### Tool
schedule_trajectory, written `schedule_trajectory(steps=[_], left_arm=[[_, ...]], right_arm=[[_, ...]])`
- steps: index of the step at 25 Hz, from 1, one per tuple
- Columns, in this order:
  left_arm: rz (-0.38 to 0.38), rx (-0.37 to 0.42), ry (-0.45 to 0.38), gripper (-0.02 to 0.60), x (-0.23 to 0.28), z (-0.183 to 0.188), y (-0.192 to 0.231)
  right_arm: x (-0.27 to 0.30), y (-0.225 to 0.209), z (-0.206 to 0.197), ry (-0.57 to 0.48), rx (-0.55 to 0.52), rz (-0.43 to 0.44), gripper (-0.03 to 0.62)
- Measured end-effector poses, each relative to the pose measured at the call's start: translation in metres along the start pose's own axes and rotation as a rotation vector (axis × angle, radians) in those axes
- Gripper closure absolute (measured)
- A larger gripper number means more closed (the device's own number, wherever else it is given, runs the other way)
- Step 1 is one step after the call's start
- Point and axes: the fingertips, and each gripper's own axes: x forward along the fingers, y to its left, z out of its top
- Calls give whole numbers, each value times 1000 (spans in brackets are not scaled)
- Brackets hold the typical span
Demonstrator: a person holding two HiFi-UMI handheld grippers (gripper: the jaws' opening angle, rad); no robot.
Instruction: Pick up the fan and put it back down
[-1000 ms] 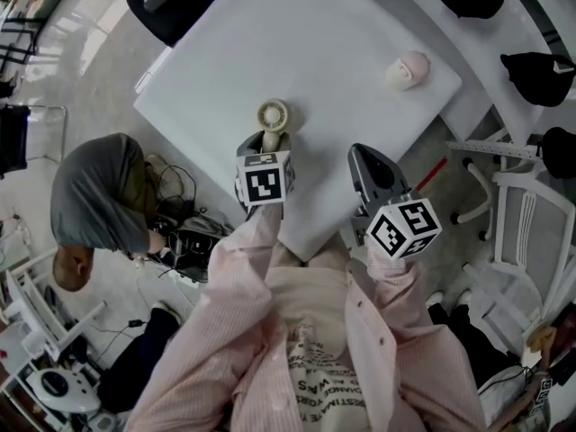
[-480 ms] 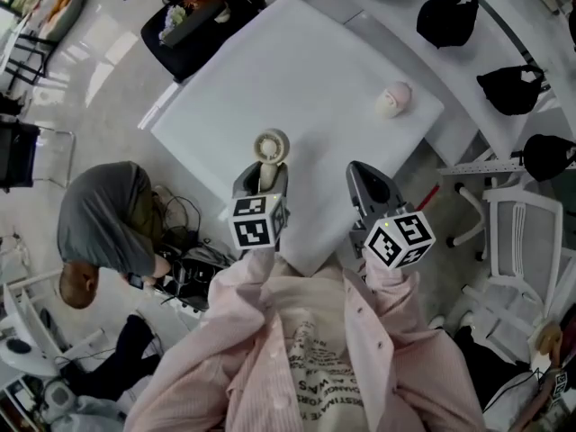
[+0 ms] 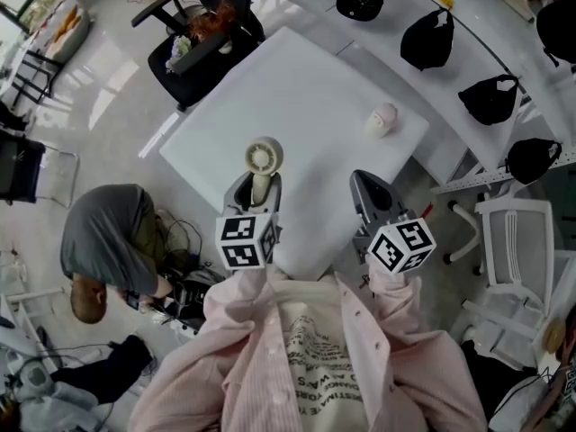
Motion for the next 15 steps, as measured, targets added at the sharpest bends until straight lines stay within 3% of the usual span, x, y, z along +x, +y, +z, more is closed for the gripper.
schedule_trajectory(steps=[7,15], left_arm=[[2,32,-93,398,-41,25,-5],[46,15,-189,398,-76,52,5]], right_arm=[[-21,8,30,-70,-50,6,594],[-26,12,53,-121,-69,12,594]])
